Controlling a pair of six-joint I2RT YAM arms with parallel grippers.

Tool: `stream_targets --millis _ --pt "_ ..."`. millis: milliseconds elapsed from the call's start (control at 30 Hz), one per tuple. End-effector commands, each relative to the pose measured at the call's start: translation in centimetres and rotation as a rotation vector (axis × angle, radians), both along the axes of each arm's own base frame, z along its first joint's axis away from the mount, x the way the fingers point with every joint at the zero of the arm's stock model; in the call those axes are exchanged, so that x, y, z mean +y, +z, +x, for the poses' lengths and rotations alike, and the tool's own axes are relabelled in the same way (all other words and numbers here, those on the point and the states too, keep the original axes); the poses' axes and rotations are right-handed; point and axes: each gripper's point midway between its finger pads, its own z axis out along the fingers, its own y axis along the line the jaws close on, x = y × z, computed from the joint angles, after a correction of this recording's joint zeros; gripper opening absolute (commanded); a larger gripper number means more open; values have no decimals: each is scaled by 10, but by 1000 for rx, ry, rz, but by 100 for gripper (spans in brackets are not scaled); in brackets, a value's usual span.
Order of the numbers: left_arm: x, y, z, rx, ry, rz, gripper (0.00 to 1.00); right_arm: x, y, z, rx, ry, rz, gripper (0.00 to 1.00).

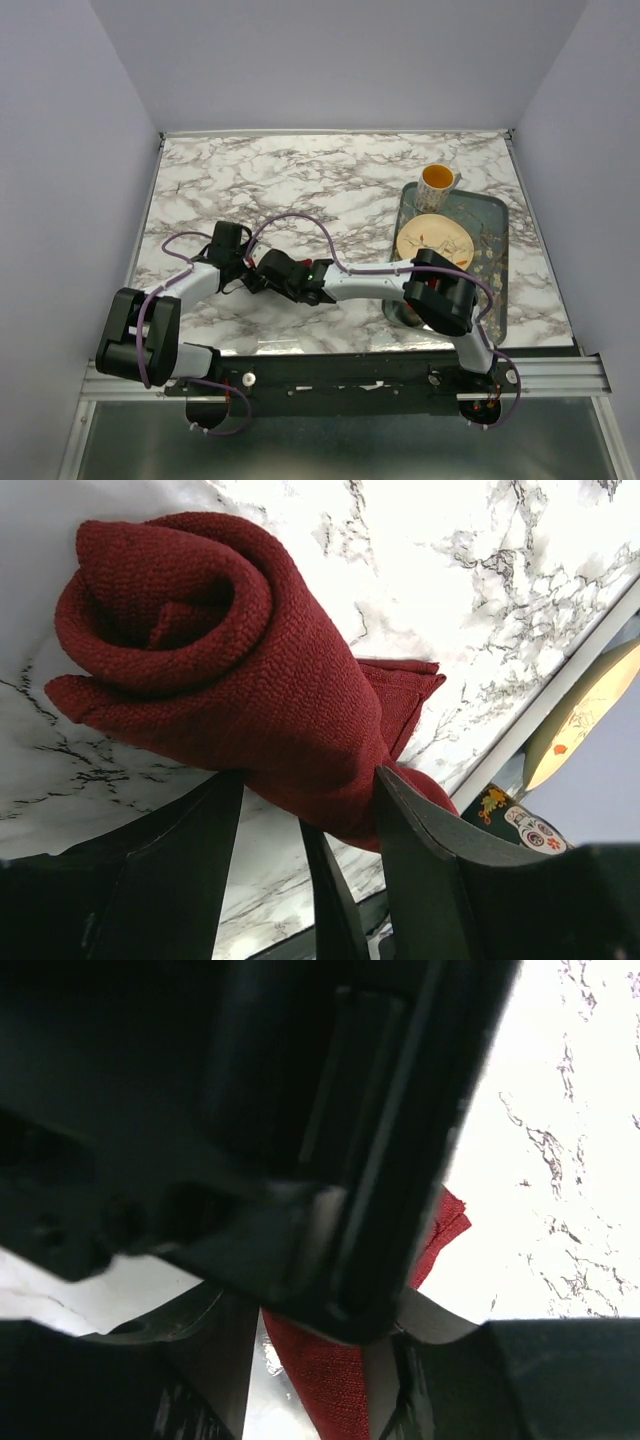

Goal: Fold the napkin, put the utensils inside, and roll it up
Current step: Roll the napkin with the utensil

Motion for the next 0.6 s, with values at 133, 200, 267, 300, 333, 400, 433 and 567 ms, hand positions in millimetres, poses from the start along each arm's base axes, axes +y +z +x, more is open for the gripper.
stream_targets --millis 133,200,267,300,333,400,433,567 --pt "21 10 1 -40 -5 61 67 -5 -6 8 89 -40 62 39" --pt "28 16 4 -62 7 73 67 -3 -1 8 126 -54 103 39" --pt "33 20 6 -81 13 88 67 -2 1 7 174 -57 138 39" --pt "34 26 8 -102 15 93 67 -2 1 8 187 -57 144 39" --pt "37 29 11 -121 16 112 67 -4 -1 9 211 -59 150 39" --pt "43 34 12 -134 24 135 67 -3 2 9 245 -68 179 39" --pt "45 39 13 -152 28 145 67 -4 2 9 278 -67 192 39" --pt "55 45 13 -175 29 192 67 -4 5 10 405 -79 268 39"
